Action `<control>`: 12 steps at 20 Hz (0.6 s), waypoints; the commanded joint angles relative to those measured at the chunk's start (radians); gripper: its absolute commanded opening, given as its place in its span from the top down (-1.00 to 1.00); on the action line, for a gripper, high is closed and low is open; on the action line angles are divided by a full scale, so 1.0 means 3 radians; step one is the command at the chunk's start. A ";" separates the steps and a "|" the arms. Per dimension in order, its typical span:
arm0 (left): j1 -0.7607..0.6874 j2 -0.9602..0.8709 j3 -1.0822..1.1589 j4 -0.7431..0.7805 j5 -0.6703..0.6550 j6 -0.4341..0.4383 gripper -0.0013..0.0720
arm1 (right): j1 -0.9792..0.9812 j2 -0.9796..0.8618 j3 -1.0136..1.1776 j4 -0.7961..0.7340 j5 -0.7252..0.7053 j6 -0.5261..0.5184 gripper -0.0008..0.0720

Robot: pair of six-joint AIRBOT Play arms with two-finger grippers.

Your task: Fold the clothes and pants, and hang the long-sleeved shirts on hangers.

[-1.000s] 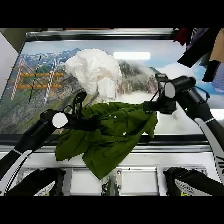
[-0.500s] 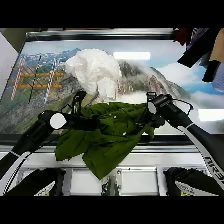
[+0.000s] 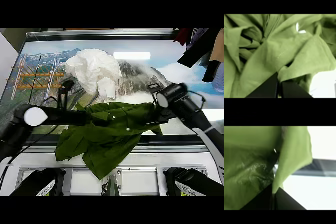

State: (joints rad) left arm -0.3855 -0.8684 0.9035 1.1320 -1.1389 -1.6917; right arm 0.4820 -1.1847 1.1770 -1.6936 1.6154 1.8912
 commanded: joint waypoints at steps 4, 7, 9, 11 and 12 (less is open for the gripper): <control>0.0228 0.0413 0.0280 -0.0005 -0.1020 0.0028 0.92 | 0.0006 0.0750 0.0473 0.0163 0.0765 0.0106 0.94; 0.0281 0.0493 -0.0122 -0.0015 -0.1039 0.0023 0.92 | 0.0006 0.0989 0.0470 0.0289 0.0764 0.0341 0.94; 0.0365 0.0351 -0.0251 -0.0113 -0.0959 0.0032 0.92 | 0.0006 0.1012 0.0470 0.0281 0.0762 0.0408 0.94; 0.0387 0.0089 -0.0233 -0.0340 -0.0833 0.0177 0.92 | 0.0006 0.0932 0.0470 0.0315 0.0762 0.0406 0.94; 0.0361 -0.0048 -0.0191 -0.0381 -0.0779 0.0264 0.92 | 0.0006 0.0896 0.0470 0.0352 0.0762 0.0407 0.94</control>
State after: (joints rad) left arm -0.2832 -0.8097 0.8551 1.0782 -1.4021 -1.6608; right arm 0.4828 -0.9104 1.3151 -1.6165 1.8332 1.9896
